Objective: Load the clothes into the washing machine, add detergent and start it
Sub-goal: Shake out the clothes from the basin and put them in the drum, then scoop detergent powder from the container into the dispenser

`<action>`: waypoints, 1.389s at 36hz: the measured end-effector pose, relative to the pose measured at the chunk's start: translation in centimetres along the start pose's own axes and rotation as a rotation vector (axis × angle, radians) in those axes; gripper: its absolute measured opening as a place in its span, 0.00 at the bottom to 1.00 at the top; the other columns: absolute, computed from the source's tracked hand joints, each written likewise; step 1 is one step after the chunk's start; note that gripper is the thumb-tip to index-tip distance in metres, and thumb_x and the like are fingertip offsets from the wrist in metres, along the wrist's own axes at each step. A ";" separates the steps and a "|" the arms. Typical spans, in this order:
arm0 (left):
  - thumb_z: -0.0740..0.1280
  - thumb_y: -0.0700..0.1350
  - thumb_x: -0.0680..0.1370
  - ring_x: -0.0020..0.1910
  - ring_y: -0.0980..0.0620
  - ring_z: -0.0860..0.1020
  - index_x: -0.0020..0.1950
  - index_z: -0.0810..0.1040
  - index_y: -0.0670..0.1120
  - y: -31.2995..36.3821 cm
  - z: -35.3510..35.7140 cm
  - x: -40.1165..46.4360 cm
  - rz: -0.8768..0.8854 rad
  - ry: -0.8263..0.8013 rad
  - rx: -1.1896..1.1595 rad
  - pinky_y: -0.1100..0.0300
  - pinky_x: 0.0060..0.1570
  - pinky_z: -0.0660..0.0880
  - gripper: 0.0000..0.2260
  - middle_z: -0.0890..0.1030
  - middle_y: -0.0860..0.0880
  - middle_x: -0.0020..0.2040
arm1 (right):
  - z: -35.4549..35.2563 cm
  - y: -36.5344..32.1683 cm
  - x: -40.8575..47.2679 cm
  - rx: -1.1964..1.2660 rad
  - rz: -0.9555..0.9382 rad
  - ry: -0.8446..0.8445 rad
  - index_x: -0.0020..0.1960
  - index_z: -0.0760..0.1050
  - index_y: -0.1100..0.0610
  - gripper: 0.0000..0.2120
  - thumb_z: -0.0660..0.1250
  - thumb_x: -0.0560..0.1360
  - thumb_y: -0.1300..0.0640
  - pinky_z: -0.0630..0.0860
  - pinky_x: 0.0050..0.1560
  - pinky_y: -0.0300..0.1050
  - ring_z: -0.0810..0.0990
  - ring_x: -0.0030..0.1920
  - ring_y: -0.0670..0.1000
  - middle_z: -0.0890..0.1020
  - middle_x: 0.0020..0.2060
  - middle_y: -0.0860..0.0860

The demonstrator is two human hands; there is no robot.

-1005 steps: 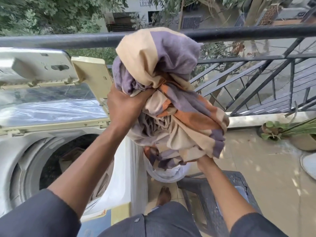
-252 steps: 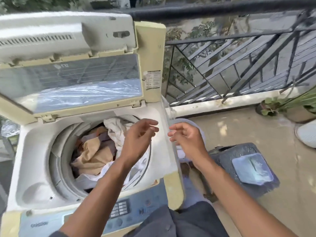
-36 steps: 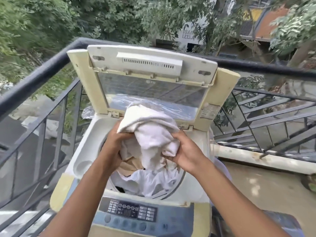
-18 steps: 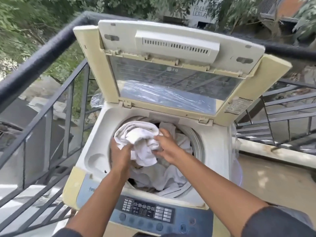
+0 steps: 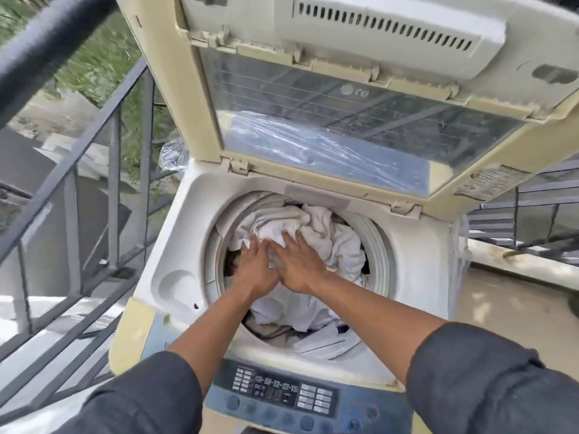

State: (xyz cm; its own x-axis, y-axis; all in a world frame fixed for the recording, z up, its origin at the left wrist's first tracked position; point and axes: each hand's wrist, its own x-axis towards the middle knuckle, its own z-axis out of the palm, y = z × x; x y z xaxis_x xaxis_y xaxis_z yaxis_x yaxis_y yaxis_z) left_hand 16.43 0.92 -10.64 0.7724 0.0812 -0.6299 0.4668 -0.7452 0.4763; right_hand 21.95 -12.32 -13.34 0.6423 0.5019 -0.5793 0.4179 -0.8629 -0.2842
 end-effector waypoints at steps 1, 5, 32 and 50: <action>0.66 0.45 0.81 0.86 0.37 0.42 0.87 0.47 0.43 -0.1 0.2 0.6 -0.039 -0.034 0.032 0.43 0.84 0.48 0.40 0.40 0.40 0.87 | 0.3 0.3 0.2 -0.031 -0.010 -0.039 0.85 0.44 0.44 0.35 0.58 0.84 0.47 0.56 0.81 0.62 0.42 0.84 0.61 0.45 0.85 0.53; 0.63 0.47 0.84 0.86 0.36 0.43 0.87 0.41 0.43 0.0 0.8 1.7 -0.155 -0.168 0.086 0.45 0.84 0.48 0.40 0.35 0.43 0.86 | 1.3 0.8 1.0 -0.070 -0.035 -0.146 0.85 0.45 0.45 0.36 0.60 0.83 0.45 0.53 0.81 0.61 0.41 0.84 0.60 0.46 0.85 0.53; 0.63 0.46 0.86 0.47 0.48 0.79 0.54 0.79 0.47 9.5 -4.7 3.5 -0.165 -0.081 -1.156 0.47 0.60 0.80 0.07 0.81 0.46 0.52 | -7.0 3.6 -3.0 2.164 0.595 0.308 0.50 0.76 0.57 0.04 0.63 0.82 0.59 0.75 0.42 0.48 0.82 0.43 0.53 0.85 0.48 0.55; 0.64 0.55 0.84 0.69 0.44 0.77 0.58 0.77 0.45 10.6 -4.7 3.9 -0.326 -0.145 -1.759 0.47 0.67 0.74 0.13 0.79 0.43 0.67 | -9.2 4.4 -3.8 2.440 0.443 0.338 0.62 0.77 0.59 0.11 0.66 0.81 0.57 0.77 0.58 0.54 0.80 0.60 0.56 0.82 0.56 0.54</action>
State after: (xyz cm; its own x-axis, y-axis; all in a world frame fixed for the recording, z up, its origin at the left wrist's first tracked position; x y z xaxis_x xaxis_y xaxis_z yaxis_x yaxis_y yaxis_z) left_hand 26.40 -3.56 -5.18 0.5700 -0.0588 -0.8196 0.5154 0.8024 0.3009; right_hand 27.23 -17.52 -5.35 0.5802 0.1471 -0.8011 -0.6381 0.6933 -0.3349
